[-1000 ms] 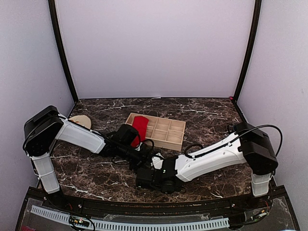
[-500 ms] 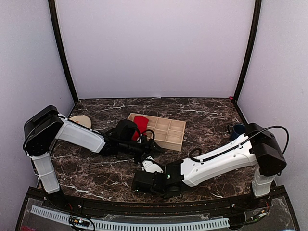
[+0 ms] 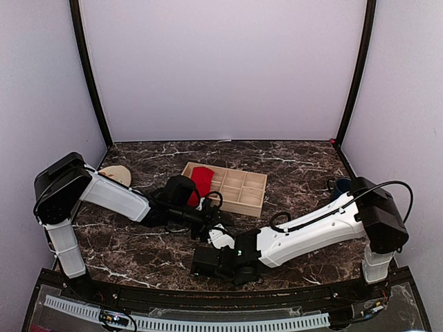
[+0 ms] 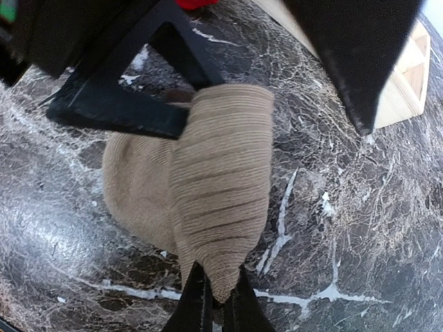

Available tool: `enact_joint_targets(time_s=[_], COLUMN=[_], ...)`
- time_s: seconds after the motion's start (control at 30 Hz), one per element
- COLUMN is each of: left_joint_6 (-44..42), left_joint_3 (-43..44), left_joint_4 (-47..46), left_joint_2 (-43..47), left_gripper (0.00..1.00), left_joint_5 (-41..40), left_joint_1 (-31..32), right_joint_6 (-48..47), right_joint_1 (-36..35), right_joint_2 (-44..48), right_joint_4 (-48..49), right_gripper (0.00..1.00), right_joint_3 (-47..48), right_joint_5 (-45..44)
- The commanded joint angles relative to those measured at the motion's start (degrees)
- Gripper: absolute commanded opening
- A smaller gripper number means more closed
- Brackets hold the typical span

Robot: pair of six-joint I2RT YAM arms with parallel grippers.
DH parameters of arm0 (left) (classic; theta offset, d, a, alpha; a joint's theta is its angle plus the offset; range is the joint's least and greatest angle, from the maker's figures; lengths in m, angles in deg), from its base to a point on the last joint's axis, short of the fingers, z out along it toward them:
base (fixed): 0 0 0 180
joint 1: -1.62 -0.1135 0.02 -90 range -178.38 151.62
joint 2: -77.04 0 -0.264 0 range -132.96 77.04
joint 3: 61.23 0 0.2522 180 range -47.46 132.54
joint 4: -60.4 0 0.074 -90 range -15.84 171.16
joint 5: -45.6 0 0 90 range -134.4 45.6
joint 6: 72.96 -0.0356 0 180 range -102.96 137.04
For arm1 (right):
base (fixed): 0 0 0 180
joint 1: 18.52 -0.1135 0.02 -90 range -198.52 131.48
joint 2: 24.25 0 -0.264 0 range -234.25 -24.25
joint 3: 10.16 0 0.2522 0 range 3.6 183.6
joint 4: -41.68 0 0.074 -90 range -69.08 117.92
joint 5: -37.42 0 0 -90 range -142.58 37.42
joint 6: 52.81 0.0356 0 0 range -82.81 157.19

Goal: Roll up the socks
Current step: Roll the sock at the center of the board.

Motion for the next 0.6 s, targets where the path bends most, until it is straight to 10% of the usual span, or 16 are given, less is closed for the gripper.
enact_joint_targets(time_s=[0.0,0.17,0.37,0.57], left_joint_6=[-2.47,-4.12,-4.11,-4.75], left_joint_3=[-1.24,0.45,0.71,1.17], left_joint_4=[1.43,3.35,2.69,1.72], left_joint_2=[1.5,0.65,-0.81,-2.18], left_gripper=[0.56,0.5,0.02,0.0], left_joint_5=[2.8,3.24,3.25,4.03], left_joint_1=[0.07,0.12,0.16,0.16], right_joint_6=[1.6,0.89,0.76,1.6], right_joint_1=[0.94,1.08,1.08,1.03], right_joint_2=[-0.47,-0.85,-1.24,-1.7], right_joint_4=[-1.07,-0.62,-0.84,-1.53], right_gripper=[0.0,0.0,0.0,0.0], right_joint_3=[1.69,2.38,2.87,3.03], right_joint_5=[-2.33,-2.5,-2.43,-2.43])
